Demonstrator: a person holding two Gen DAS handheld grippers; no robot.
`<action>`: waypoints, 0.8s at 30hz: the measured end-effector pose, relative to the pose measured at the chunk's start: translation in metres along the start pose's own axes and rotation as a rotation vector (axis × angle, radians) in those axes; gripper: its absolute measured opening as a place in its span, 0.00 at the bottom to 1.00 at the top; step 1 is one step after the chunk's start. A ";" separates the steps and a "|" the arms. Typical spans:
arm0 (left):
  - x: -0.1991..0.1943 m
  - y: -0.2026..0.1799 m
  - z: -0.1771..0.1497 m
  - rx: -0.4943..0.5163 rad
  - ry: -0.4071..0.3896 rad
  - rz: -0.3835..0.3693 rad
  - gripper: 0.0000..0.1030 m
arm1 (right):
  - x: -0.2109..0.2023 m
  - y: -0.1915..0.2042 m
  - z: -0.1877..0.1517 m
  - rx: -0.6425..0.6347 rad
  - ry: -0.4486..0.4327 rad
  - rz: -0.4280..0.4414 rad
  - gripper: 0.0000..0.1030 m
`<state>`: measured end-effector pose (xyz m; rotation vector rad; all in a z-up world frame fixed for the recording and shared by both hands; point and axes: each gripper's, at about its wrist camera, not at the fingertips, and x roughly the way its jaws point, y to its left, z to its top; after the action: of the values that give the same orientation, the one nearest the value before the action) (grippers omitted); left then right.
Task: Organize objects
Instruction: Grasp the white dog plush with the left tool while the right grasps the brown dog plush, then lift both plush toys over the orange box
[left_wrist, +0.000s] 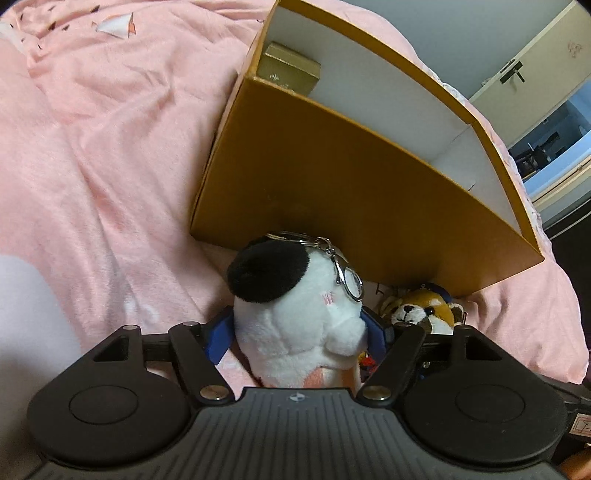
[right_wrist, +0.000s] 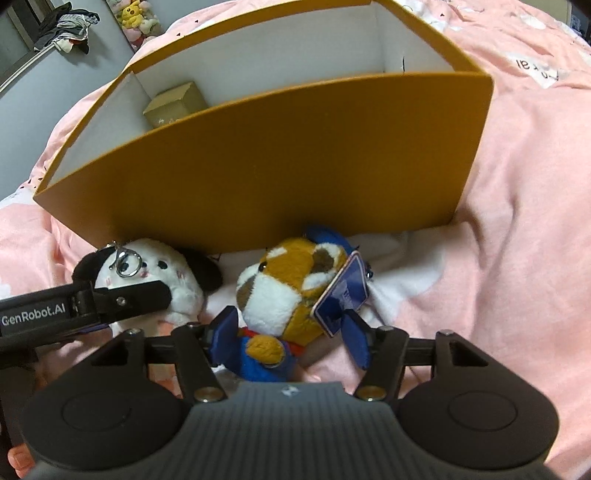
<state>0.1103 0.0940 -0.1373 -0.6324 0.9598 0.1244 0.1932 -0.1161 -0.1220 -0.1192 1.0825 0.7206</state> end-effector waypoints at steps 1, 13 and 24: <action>0.000 0.000 0.000 -0.001 0.001 -0.002 0.82 | 0.000 0.000 0.000 -0.002 -0.002 0.003 0.57; -0.027 -0.010 -0.008 0.062 -0.013 -0.025 0.71 | -0.029 0.008 -0.007 -0.058 -0.054 0.037 0.38; -0.086 -0.046 -0.009 0.206 -0.125 -0.073 0.71 | -0.097 0.017 -0.004 -0.150 -0.203 0.048 0.37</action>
<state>0.0706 0.0660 -0.0522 -0.4630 0.8158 -0.0005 0.1541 -0.1505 -0.0385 -0.1446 0.8395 0.8388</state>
